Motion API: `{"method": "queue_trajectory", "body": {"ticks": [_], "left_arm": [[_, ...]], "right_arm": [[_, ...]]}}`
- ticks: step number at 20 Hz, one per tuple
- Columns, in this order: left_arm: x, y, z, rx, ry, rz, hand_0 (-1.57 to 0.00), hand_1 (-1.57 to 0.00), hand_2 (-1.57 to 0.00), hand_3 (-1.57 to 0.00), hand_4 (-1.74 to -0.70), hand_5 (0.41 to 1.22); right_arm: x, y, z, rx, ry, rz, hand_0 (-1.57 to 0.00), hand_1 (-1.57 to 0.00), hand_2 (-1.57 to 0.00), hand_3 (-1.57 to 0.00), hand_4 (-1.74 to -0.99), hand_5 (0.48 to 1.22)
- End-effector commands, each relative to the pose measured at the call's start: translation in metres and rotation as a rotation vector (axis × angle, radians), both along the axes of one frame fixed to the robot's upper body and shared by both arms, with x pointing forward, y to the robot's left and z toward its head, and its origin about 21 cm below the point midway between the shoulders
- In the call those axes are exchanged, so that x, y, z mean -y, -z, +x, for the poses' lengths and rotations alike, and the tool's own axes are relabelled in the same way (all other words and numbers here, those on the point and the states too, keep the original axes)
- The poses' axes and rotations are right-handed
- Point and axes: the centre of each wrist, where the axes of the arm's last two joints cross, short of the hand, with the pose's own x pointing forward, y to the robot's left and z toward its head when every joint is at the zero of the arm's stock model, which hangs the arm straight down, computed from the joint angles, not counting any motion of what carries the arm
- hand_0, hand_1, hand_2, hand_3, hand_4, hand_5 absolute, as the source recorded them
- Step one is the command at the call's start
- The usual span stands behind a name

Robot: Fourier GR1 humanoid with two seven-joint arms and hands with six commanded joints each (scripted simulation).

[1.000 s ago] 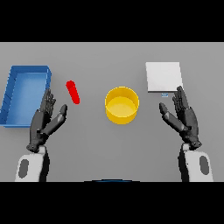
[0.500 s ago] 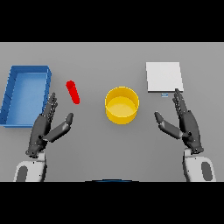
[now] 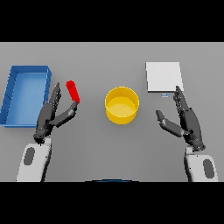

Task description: Pick up the red beaker and tilt it to pour out 1 green nut into yellow bowl. Pick up the yellow bowl and place it on the metallic measuring scale.

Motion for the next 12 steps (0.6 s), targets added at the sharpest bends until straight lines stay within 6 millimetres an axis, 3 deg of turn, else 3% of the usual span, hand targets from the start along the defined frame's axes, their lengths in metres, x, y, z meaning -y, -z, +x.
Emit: {"method": "queue_trajectory", "body": {"ticks": [1, 5, 12], "left_arm": [[-0.001, 0.004, 0.005, 0.009, -0.005, 0.001, 0.0, 0.0, 0.0, 0.0, -1.21, 0.654], [0.007, 0.007, 0.036, 0.008, -0.003, 0.001, 0.0, 0.0, 0.0, 0.0, -1.22, 0.638], [0.018, 0.014, 0.066, 0.023, -0.002, 0.066, 0.0, 0.0, 0.0, 0.0, -1.23, 0.647]], "right_arm": [[0.002, 0.001, -0.004, -0.003, 0.0, 0.0, 0.0, 0.0, 0.0, 0.0, -1.292, 0.615], [0.0, 0.0, 0.0, -0.004, 0.009, -0.017, 0.0, 0.0, 0.0, 0.0, -1.297, 0.625], [-0.001, -0.002, -0.001, -0.009, 0.02, -0.032, 0.0, 0.0, 0.0, 0.0, -1.3, 0.638]]}}
